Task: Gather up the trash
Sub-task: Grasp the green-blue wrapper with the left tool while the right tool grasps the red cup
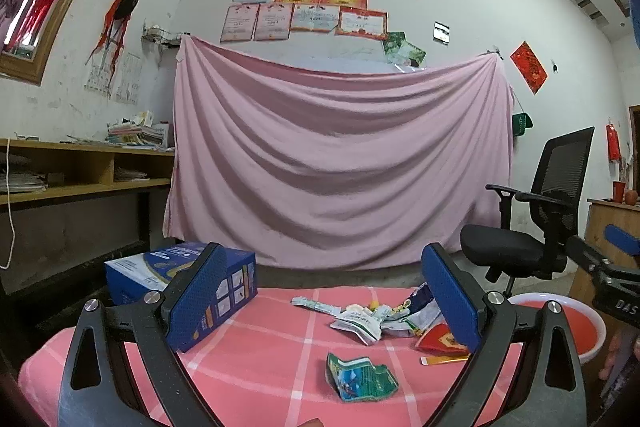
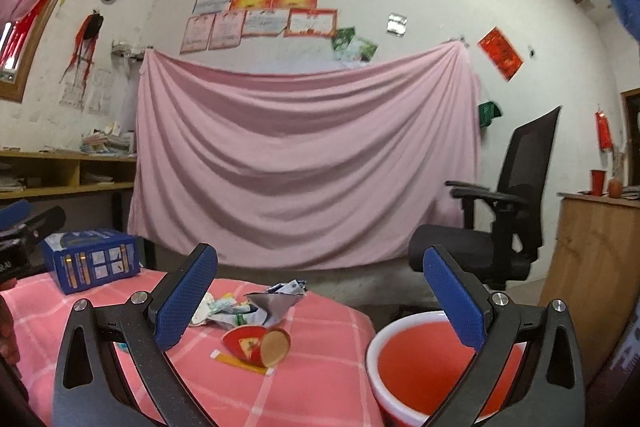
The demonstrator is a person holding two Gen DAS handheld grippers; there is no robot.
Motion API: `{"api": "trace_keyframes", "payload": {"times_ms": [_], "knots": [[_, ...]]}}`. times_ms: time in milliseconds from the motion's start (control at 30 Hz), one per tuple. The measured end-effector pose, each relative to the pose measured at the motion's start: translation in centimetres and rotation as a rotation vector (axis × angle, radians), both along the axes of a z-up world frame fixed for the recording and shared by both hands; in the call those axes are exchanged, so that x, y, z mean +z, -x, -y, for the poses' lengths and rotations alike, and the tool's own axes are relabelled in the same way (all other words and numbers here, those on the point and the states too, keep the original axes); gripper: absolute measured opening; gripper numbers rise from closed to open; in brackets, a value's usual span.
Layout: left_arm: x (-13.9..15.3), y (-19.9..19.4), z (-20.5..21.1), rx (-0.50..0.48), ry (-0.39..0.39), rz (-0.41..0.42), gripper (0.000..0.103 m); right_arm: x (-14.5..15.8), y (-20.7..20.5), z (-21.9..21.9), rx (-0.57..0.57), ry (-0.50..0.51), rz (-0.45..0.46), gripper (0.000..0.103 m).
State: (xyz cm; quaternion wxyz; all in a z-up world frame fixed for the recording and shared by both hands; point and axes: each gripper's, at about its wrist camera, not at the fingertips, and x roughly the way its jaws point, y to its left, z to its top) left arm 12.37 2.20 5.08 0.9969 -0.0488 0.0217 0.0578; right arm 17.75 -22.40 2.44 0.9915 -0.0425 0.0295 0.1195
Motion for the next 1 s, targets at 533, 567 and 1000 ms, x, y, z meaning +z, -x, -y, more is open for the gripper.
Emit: {"api": "trace_keyframes", "payload": {"times_ms": [533,567,1000], "knots": [[-5.5,-8.3,0.3,-0.105,0.096,-0.473,0.095,-5.0,-10.6,-2.9,0.172,0.112,-0.463,0.103],[-5.9,-8.6,0.2,-0.125,0.111,-0.506,0.095,-5.2,-11.1,-3.4,0.189,0.13,-0.486,0.103],[-8.6,-11.7,2.3,-0.223,0.073,-0.743,0.071,-8.1,-14.6,-5.4,0.295,0.223,-0.718,0.103]]}}
